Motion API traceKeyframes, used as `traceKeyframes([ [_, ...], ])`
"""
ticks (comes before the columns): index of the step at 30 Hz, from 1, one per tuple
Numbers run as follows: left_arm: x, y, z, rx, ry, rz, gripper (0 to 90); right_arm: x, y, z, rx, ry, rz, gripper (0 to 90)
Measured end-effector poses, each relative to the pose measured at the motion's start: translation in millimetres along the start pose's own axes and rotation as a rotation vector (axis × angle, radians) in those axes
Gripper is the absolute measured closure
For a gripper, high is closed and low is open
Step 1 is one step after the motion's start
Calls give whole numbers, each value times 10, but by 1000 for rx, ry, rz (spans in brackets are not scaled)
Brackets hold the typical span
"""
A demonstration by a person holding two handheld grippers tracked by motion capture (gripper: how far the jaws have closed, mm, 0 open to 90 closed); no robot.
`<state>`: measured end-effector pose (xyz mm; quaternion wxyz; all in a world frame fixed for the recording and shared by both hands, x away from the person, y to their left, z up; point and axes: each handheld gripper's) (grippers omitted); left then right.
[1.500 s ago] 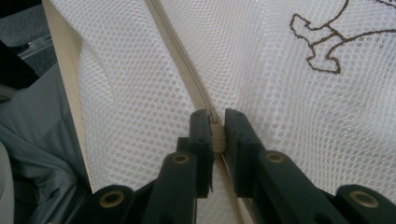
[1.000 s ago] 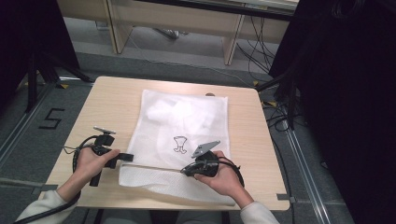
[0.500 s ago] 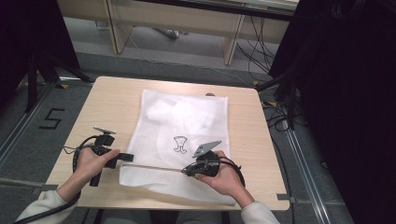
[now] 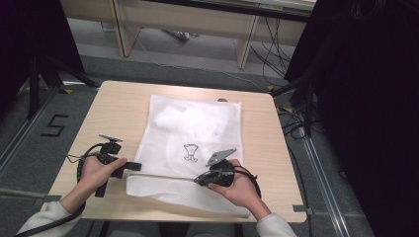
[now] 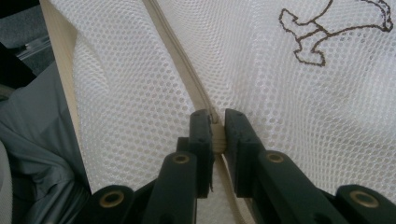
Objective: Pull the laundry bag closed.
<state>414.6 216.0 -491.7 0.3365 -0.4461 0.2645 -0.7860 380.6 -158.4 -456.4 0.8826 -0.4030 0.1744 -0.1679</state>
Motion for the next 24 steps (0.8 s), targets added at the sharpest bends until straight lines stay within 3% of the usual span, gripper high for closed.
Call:
traceKeyframes([
  [18, -7, -3, 2, 4, -4, -4, 848, 43, -57, -46, -6, 21, -4, 826],
  [20, -8, -2, 1, 3, -3, -1, 847, 38, -73, -57, -4, 43, 7, 826],
  [24, -5, 2, 2, 2, -3, -3, 847, 76, -110, -84, 1, 33, -6, 826],
])
Point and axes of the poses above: each handheld gripper's, and its own axes: y roughly forward along the jaws, z roughly out of its top, x roughly to its right, and after that the axes turned 3 degrees about z, right-handed
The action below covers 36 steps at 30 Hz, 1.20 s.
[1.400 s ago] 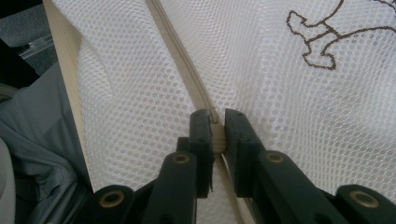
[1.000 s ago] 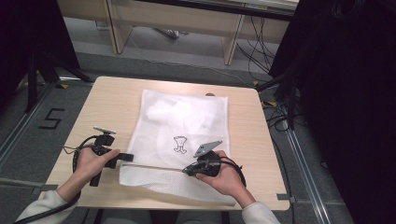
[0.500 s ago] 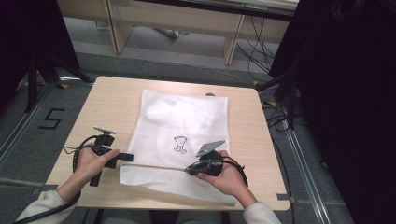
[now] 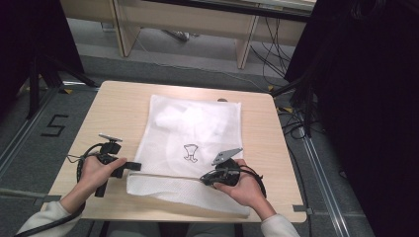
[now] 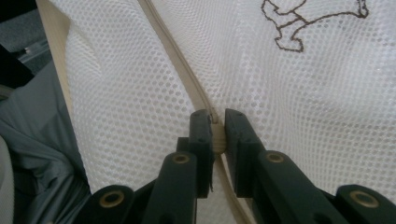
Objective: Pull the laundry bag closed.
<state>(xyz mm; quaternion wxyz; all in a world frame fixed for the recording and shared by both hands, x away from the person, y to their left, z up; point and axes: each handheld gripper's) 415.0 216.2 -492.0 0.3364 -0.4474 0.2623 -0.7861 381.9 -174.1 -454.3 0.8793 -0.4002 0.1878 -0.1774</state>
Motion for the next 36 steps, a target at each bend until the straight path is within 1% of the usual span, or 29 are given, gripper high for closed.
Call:
traceKeyframes([
  [1, -1, 0, 0, 0, 1, 3, 847, 7, -3, -5, 10, -5, 6, 826],
  [3, -7, 2, -1, 1, -4, -1, 847, 9, -11, -11, 4, -3, 0, 826],
  [4, -6, 0, -1, 1, -2, 4, 847, 11, -21, -14, -1, 5, -3, 826],
  [5, -8, 0, -1, 2, -4, 3, 847, 17, -24, -18, -1, -5, -10, 826],
  [6, -8, 0, -1, 2, -5, 3, 847, 20, -33, -24, -5, 3, 0, 826],
  [7, -9, 0, -1, 1, -3, 5, 848, 24, -31, -33, 8, 4, -1, 826],
  [9, -9, 1, -1, 0, -3, 6, 847, 35, -57, -47, -2, 0, 2, 826],
  [12, -9, 3, -1, 1, -3, 4, 847, 47, -73, -76, 5, 9, 6, 826],
  [13, -9, 3, -2, 0, -4, 6, 847, 47, -90, -82, -3, 16, -3, 826],
  [14, -9, 5, -2, 0, -4, 4, 847, 50, -99, -92, 5, 13, -5, 826],
  [16, -9, 5, -2, -1, -3, 7, 847, 57, -112, -104, 0, 10, -4, 826],
  [20, -12, 5, -2, -1, -3, 8, 847, 60, -132, -137, 0, 27, -10, 826],
  [21, -10, 5, -2, 0, -4, 9, 847, 66, -137, -146, 3, 24, -2, 826],
  [26, -13, 6, -3, -1, -3, 10, 847, 90, -172, -191, -4, 33, -14, 826],
  [27, -11, 6, -3, -1, -3, 11, 847, 79, -173, -204, 2, 49, -6, 826],
  [28, -11, 6, -2, -3, -2, 12, 847, 79, -177, -213, 4, 59, -8, 826],
  [29, -11, 7, -2, -4, -3, 11, 847, 96, -199, -216, -5, 44, -7, 826],
  [36, -12, 11, -4, -3, -3, 14, 847, 119, -223, -264, -2, 48, -21, 826],
])
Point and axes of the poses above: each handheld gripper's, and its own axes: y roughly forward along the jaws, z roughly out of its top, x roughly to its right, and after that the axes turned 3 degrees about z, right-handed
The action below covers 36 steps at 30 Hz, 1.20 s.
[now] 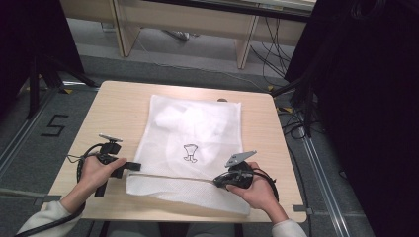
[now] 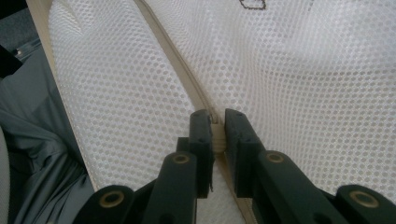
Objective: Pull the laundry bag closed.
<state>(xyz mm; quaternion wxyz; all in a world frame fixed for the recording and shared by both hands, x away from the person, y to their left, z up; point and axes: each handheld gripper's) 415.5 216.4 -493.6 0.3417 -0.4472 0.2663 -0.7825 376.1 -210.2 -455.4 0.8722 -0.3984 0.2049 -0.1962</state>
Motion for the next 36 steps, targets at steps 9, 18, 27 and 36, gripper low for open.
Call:
traceKeyframes([
  [9, -1, 3, 0, -5, 4, 0, 846, 29, -52, -68, -5, 23, -5, 826],
  [18, -3, 2, 0, -6, 6, 2, 846, 49, -72, -93, -8, 26, -1, 826],
  [27, -3, 3, 0, -5, 3, -1, 846, 74, -88, -147, 6, 32, -12, 826],
  [36, -1, 2, 0, -6, 5, 1, 846, 99, -135, -176, -4, 33, -8, 826],
])
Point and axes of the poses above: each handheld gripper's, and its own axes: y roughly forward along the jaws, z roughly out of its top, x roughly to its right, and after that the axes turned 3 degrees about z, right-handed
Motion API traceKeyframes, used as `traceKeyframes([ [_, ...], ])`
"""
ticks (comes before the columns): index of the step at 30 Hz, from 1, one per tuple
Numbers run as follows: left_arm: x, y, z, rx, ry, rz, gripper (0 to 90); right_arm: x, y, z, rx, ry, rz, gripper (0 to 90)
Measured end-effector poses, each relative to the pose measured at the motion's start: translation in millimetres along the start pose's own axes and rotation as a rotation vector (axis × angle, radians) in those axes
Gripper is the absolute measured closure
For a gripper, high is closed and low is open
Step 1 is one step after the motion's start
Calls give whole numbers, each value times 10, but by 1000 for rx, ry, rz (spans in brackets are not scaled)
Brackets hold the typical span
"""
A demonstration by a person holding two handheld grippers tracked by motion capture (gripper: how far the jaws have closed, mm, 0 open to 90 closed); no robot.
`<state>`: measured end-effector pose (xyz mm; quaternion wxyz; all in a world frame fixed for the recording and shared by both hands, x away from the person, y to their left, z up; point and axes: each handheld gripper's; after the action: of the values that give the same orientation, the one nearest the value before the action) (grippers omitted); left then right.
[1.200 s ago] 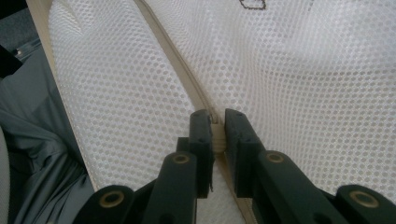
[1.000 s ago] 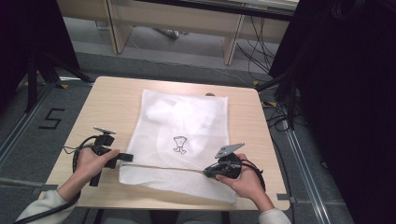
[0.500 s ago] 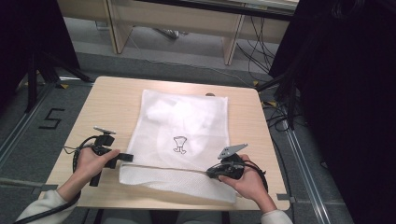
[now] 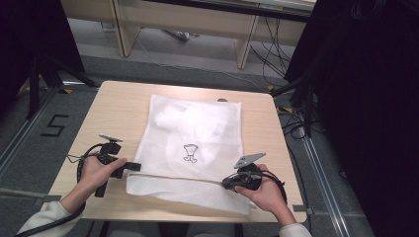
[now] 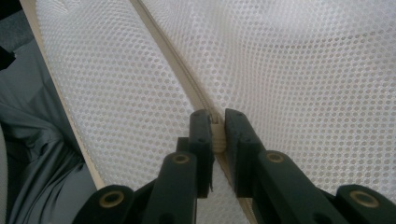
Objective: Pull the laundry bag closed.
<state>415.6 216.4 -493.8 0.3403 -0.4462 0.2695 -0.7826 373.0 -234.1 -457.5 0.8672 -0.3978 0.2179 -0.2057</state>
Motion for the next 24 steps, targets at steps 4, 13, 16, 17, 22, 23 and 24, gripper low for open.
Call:
traceKeyframes([
  [4, -2, -3, 0, 2, -2, 2, 846, 8, -18, -14, -13, 7, -1, 826],
  [13, -5, 2, 0, 0, -6, -5, 846, 38, -52, -78, -22, 18, -11, 826],
  [16, -8, 1, 1, -1, -3, -4, 846, 61, -71, -100, -28, 19, -14, 826],
  [17, -5, 0, 1, -1, 0, 4, 846, 59, -74, -109, -23, 30, 0, 826],
  [22, -9, 3, 0, -4, -4, 1, 845, 89, -83, -161, -12, 35, -33, 826],
  [23, -10, 5, -1, -4, -3, 1, 845, 91, -110, -166, -36, 45, -28, 826],
  [24, -14, 2, 0, -8, 4, 5, 846, 112, -120, -179, -34, 42, -23, 826],
])
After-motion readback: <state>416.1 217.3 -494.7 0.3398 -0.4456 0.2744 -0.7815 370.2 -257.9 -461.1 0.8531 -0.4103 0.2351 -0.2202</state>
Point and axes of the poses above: each handheld gripper's, and its own axes: y roughly forward along the jaws, z roughly out of its top, x roughly to its right, and after that the axes turned 3 degrees about z, right-handed
